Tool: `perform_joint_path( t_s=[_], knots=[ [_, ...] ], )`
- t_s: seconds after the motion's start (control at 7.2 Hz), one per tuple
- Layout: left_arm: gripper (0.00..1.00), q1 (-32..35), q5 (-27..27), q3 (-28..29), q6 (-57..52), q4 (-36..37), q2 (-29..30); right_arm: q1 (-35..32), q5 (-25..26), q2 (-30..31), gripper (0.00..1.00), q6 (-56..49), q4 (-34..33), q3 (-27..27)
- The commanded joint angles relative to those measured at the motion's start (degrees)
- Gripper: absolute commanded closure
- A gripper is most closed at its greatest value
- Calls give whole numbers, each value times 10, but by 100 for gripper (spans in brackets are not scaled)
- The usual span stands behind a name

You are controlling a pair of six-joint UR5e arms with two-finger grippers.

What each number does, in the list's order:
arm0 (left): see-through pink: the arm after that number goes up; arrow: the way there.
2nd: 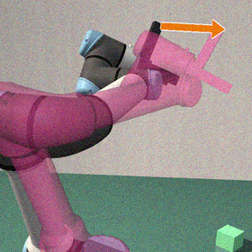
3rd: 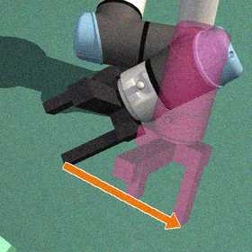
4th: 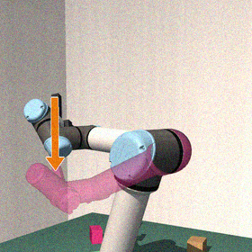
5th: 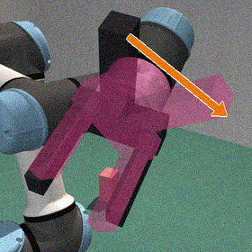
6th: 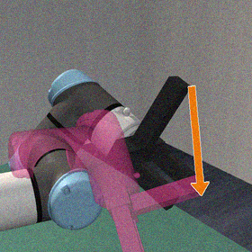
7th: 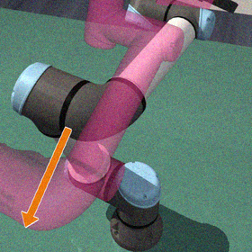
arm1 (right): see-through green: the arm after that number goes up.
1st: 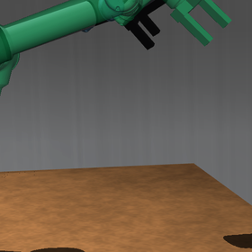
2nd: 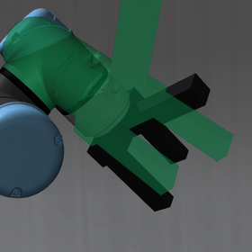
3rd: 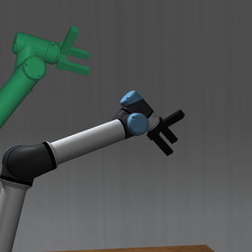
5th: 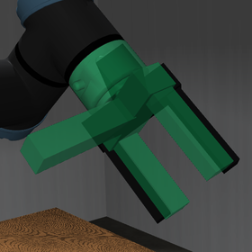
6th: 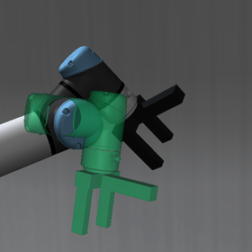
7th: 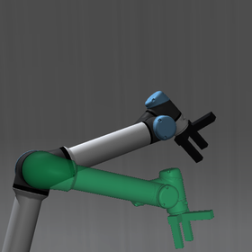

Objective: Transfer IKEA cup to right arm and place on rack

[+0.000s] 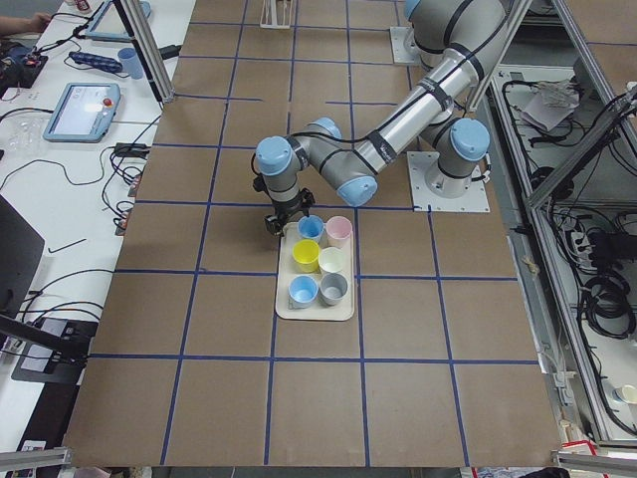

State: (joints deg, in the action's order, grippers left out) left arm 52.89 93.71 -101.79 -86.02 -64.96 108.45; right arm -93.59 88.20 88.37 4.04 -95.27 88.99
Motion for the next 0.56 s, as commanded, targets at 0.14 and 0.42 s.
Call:
perform_joint_path(
  t_s=[0.14,0.42],
  knots=[
    [0,-27,7,-15,-31,16,11,0,0,0,0,0,-1,0],
    [0,-33,1,-30,-50,26,11,0,-1,0,0,-1,-4,0]
  ],
)
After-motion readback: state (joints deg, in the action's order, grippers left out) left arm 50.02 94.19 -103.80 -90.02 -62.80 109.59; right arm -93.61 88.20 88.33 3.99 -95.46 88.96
